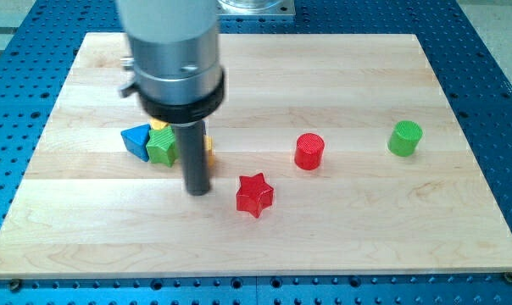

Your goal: Push the red star closely to the yellow hexagon

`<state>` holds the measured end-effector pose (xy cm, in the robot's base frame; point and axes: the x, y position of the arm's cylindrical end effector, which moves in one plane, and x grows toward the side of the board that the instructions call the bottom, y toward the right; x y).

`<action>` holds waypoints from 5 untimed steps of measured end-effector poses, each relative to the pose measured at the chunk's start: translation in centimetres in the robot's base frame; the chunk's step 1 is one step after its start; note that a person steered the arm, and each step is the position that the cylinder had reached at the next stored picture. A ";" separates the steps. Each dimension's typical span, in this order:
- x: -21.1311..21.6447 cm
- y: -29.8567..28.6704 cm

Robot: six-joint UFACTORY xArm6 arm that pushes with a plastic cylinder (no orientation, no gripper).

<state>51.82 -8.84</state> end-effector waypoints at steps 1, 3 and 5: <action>0.1 -2.4; 10.0 0.6; 8.4 12.0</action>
<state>60.23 3.12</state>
